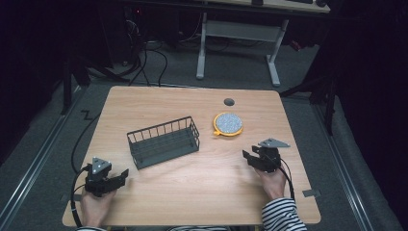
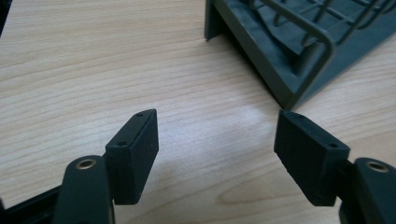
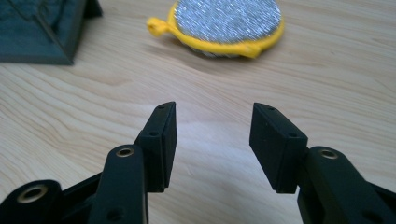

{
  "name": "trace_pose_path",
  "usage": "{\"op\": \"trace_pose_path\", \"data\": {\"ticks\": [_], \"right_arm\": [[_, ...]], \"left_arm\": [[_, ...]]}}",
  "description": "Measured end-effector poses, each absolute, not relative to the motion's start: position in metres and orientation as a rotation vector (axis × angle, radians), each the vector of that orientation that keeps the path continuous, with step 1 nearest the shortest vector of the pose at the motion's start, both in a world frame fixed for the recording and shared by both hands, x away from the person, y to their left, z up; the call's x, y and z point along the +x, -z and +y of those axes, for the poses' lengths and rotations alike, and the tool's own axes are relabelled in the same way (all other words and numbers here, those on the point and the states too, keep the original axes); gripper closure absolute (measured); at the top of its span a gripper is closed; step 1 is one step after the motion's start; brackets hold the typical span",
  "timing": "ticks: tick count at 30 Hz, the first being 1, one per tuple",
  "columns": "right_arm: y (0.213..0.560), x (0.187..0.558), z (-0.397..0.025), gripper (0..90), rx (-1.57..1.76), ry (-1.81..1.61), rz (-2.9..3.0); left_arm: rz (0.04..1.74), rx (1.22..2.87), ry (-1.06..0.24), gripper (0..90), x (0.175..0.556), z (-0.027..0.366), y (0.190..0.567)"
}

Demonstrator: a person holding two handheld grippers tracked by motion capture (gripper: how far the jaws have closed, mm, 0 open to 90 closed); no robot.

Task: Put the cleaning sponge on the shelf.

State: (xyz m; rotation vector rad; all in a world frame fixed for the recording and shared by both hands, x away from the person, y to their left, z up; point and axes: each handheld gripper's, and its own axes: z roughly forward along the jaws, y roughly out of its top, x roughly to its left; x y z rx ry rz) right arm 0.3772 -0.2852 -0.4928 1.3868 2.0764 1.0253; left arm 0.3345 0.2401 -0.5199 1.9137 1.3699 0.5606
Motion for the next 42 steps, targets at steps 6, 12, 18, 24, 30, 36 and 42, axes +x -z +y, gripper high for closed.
{"op": "trace_pose_path", "data": {"ticks": [6, 12, 18, 24, 30, 36, 42], "right_arm": [[0.489, 0.388, -0.261, 55.2, 1.340, -1.078, 2.148], [0.488, 0.398, -0.238, 57.2, 1.284, -1.105, 2.218], [0.486, 0.413, -0.199, 59.4, 1.196, -1.126, 2.331], [0.490, 0.425, -0.177, 59.9, 1.181, -1.127, 2.375], [0.501, 0.434, -0.157, 61.7, 1.169, -1.112, 2.419], [0.509, 0.439, -0.150, 66.5, 1.182, -1.093, 2.438], [0.511, 0.441, -0.147, 75.3, 1.183, -1.088, 2.419]], "left_arm": [[1.347, 1.913, -0.542, 33.5, 0.332, 0.233, 0.514], [1.313, 1.913, -0.524, 35.4, 0.336, 0.222, 0.511], [1.289, 1.923, -0.515, 40.7, 0.340, 0.211, 0.509], [1.307, 1.907, -0.489, 44.6, 0.346, 0.209, 0.510], [1.305, 1.909, -0.458, 53.5, 0.350, 0.208, 0.512], [1.309, 1.918, -0.449, 63.0, 0.353, 0.205, 0.513], [1.306, 1.928, -0.443, 70.7, 0.355, 0.204, 0.514]]}}
